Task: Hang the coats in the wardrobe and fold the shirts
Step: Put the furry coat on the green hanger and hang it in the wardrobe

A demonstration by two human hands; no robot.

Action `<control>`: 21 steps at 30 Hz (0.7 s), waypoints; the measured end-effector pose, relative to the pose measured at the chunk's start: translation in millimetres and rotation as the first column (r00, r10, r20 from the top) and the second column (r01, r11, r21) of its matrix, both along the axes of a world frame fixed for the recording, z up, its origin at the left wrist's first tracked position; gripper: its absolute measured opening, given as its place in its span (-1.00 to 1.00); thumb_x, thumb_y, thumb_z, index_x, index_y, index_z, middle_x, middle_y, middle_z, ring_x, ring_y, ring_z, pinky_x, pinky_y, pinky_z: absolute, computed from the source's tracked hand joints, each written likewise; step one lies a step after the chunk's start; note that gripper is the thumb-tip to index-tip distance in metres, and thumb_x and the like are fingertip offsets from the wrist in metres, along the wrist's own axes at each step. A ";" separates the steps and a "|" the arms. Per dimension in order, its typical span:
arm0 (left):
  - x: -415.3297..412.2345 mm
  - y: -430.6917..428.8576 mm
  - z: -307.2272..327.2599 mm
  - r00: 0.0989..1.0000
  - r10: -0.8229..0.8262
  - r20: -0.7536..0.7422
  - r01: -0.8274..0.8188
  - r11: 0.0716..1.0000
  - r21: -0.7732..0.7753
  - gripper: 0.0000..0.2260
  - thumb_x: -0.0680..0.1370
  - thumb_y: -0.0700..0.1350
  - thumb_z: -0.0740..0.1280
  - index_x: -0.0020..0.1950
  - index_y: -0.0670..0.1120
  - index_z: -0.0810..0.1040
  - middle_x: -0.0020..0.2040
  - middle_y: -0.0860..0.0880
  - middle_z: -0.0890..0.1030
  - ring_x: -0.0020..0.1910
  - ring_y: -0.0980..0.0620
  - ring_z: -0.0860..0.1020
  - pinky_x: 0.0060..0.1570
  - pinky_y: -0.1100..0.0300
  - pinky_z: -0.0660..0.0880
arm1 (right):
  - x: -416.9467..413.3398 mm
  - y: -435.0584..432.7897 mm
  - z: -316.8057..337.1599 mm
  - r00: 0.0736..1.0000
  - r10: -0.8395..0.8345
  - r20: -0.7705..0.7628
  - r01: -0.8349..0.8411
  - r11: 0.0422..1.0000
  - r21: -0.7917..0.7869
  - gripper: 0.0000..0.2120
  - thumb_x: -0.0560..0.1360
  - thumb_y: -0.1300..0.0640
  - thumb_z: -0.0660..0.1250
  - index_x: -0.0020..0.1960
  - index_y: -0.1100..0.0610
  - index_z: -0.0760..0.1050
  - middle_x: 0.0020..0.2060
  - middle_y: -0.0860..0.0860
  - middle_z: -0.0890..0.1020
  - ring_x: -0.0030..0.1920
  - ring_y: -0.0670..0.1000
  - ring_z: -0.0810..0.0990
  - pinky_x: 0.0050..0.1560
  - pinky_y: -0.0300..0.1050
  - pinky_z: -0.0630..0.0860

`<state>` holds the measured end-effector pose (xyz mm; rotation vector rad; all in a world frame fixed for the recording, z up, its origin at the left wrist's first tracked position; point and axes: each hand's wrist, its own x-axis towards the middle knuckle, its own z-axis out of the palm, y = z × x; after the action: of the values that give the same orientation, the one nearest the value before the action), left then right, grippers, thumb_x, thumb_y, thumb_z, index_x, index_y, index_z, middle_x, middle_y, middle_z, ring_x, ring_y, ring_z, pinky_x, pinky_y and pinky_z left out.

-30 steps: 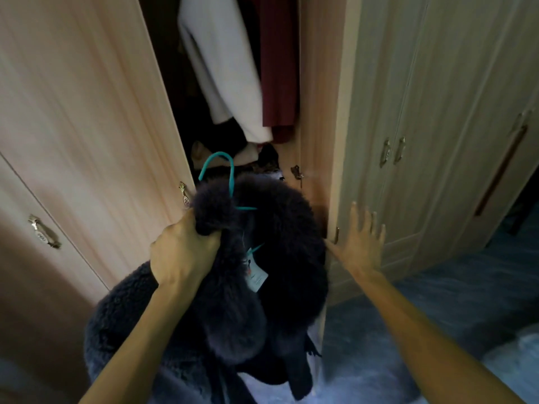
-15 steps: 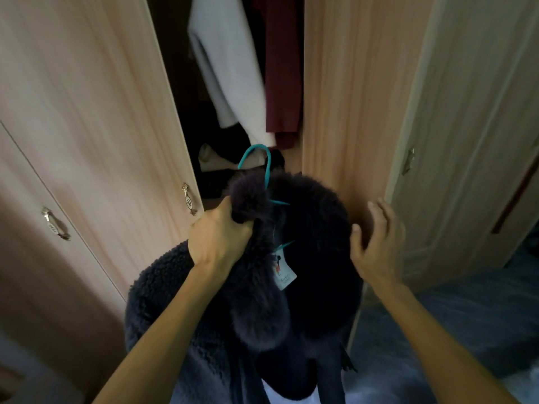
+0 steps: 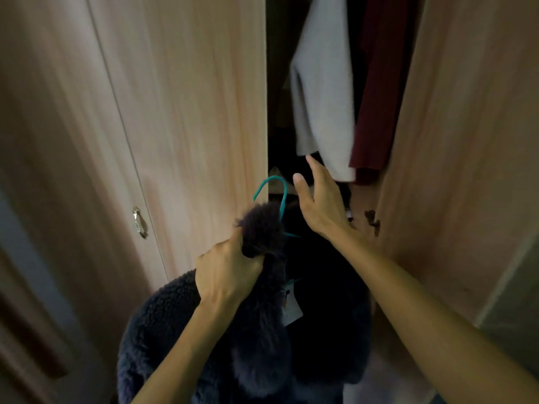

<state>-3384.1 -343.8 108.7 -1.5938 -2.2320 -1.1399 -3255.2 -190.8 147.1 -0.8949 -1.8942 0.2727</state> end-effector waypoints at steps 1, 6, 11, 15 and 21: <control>-11.3 -1.0 1.3 1.000 0.020 0.009 -0.020 1.000 0.012 -0.73 0.43 0.12 0.33 0.03 -0.01 0.51 -0.22 -0.12 0.64 -0.21 -0.26 0.57 -0.30 0.04 0.46 | -14.7 8.6 6.6 1.000 0.014 0.000 -0.014 0.999 -0.031 -0.45 0.61 -0.15 0.05 0.51 0.09 0.14 0.47 0.02 0.26 0.46 -0.02 0.21 0.44 -0.05 0.19; -52.3 0.3 19.8 0.993 0.115 0.017 -0.116 0.992 0.050 -0.75 0.43 0.11 0.34 -0.04 -0.03 0.51 -0.24 -0.15 0.63 -0.21 -0.28 0.56 -0.33 0.07 0.37 | -72.1 42.1 33.7 0.999 0.039 0.024 -0.035 0.988 -0.148 -0.43 0.60 -0.17 0.05 0.51 0.09 0.14 0.47 0.03 0.27 0.45 0.02 0.24 0.41 -0.04 0.21; -74.4 17.4 48.4 0.978 0.210 0.002 -0.208 0.972 0.111 -0.74 0.44 0.07 0.35 -0.01 -0.07 0.53 -0.19 -0.22 0.63 -0.14 -0.32 0.55 -0.29 0.08 0.32 | -106.4 86.9 53.9 0.998 0.056 0.035 -0.047 0.975 -0.217 -0.44 0.59 -0.08 0.14 0.48 0.19 0.17 0.41 0.12 0.35 0.38 0.11 0.33 0.30 -0.06 0.27; -84.1 36.3 66.0 0.965 0.264 -0.008 -0.260 0.955 0.144 -0.75 0.45 0.09 0.34 -0.03 -0.06 0.52 -0.18 -0.17 0.63 -0.21 -0.29 0.55 -0.30 0.10 0.35 | -122.8 142.1 56.6 0.997 0.051 0.052 -0.030 0.942 -0.333 -0.26 0.55 -0.15 0.16 0.53 0.23 -0.04 0.49 0.18 0.17 0.46 0.16 0.20 0.43 0.06 0.19; -89.1 64.1 73.9 0.932 0.363 -0.011 -0.355 0.918 0.178 -0.78 0.44 0.10 0.35 -0.03 -0.02 0.53 -0.20 -0.12 0.64 -0.22 -0.25 0.55 -0.29 0.12 0.35 | -134.5 199.5 55.7 0.996 0.069 0.049 -0.043 0.910 -0.413 -0.23 0.53 -0.18 0.15 0.54 0.23 -0.04 0.49 0.18 0.19 0.45 0.18 0.24 0.42 0.02 0.22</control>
<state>-3473.2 -279.7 182.7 -1.0723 -2.2053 -1.1407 -3389.7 8.6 202.9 -1.1386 -1.9566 0.7086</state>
